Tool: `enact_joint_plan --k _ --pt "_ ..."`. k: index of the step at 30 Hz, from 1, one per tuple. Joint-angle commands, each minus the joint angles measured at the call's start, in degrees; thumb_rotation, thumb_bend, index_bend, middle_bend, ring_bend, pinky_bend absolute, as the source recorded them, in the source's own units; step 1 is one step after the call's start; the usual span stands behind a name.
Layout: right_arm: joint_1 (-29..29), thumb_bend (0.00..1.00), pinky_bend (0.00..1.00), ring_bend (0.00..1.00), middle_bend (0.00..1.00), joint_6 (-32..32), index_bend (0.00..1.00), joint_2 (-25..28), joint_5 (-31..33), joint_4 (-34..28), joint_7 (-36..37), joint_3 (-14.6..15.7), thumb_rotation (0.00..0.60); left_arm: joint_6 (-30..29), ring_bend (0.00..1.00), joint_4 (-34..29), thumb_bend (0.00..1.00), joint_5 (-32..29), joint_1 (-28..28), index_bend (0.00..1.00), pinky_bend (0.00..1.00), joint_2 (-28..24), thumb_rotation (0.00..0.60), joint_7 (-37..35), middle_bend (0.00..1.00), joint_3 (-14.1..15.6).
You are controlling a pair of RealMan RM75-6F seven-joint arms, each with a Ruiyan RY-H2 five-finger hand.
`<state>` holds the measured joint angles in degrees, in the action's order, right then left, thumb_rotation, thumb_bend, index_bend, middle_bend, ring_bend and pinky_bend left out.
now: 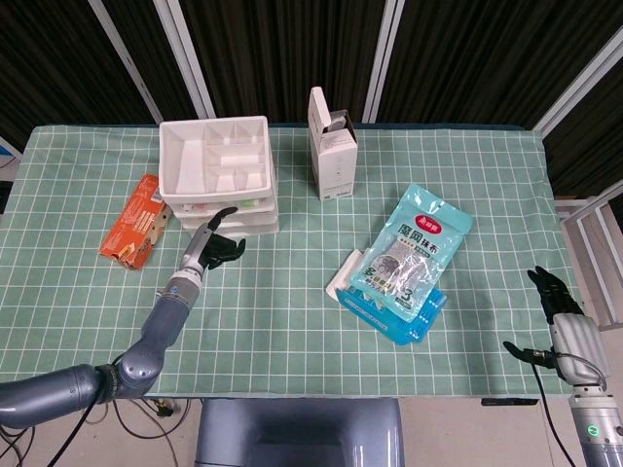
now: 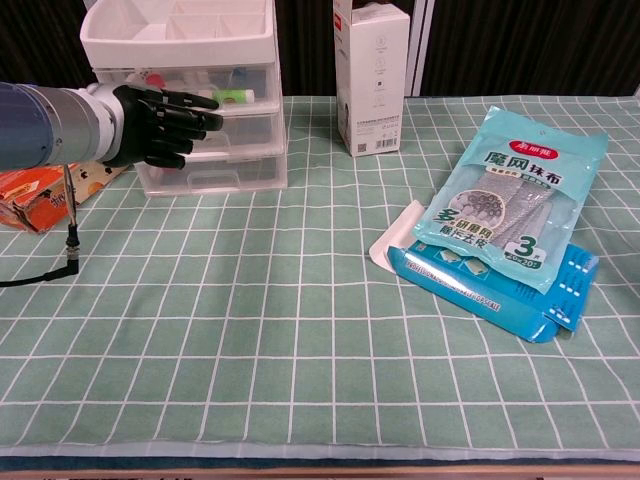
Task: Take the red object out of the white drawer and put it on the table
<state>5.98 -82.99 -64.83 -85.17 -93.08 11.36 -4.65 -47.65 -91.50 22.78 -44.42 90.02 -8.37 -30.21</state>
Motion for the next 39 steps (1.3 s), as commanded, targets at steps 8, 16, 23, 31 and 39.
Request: enact_joint_plan --k 8,16,23,31,39 --pt "0.0 0.04 0.22 0.0 0.0 0.0 0.0 0.0 0.0 0.0 0.2 0.0 0.6 0.7 1.0 1.3 0.45 0.2 -1.7 0.02 1.0 1.3 0.6 -0.7 0.99 0.3" --pt "0.0 0.04 0.22 0.0 0.0 0.0 0.0 0.1 0.0 0.0 0.2 0.0 0.6 0.8 1.0 1.1 0.45 0.0 -1.9 0.07 1.0 1.2 0.6 -0.7 0.99 1.1" --pt "-0.1 0.04 0.22 0.0 0.0 0.0 0.0 0.1 0.0 0.0 0.1 0.0 0.6 0.7 1.0 -0.1 0.45 1.0 -1.5 0.1 1.0 0.5 0.6 -1.0 0.99 1.9" --pt "-0.1 0.04 0.22 0.0 0.0 0.0 0.0 0.1 0.1 -0.1 0.1 0.0 0.6 0.4 1.0 -2.5 0.45 2.3 -1.2 0.11 1.0 -0.3 0.6 -1.2 0.99 2.6" --pt "-0.2 0.04 0.22 0.0 0.0 -0.2 0.0 0.1 0.0 0.0 0.2 0.0 0.6 -0.8 1.0 -6.2 0.46 4.4 0.5 0.12 1.0 -1.1 0.6 -2.2 0.99 4.1"
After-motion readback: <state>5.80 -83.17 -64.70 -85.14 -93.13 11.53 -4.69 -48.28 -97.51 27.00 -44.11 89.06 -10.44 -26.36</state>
